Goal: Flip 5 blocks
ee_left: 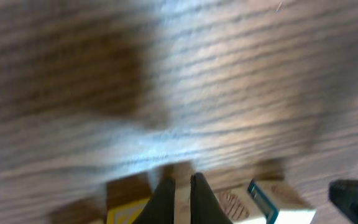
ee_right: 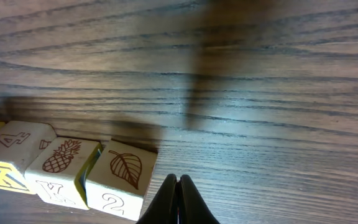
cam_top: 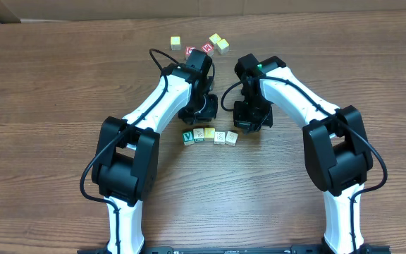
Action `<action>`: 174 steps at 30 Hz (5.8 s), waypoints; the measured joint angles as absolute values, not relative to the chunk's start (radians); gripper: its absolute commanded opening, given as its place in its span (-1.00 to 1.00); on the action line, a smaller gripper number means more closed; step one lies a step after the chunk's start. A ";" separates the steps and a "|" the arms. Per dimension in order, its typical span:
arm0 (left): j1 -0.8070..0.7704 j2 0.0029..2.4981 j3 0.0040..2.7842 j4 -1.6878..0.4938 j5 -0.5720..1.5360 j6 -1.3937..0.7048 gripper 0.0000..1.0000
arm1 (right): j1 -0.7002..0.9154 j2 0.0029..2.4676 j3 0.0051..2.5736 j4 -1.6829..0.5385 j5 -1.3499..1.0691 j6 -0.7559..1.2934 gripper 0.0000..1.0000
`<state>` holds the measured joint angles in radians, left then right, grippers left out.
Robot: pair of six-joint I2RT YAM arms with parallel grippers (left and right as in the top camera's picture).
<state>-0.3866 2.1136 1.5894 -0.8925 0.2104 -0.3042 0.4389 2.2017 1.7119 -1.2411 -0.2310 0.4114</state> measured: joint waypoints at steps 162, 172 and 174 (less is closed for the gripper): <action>-0.179 2.010 1.740 -1.184 0.028 -0.474 -0.92 | 0.671 2.133 1.692 -1.298 -0.232 0.414 -0.92; -0.109 2.010 1.740 -1.206 0.021 -0.468 -0.92 | 0.720 2.133 1.669 -1.203 -0.149 0.471 -0.92; -0.109 2.010 1.740 -1.205 0.022 -0.468 -0.92 | 0.720 2.133 1.639 -1.164 -0.136 0.479 -0.92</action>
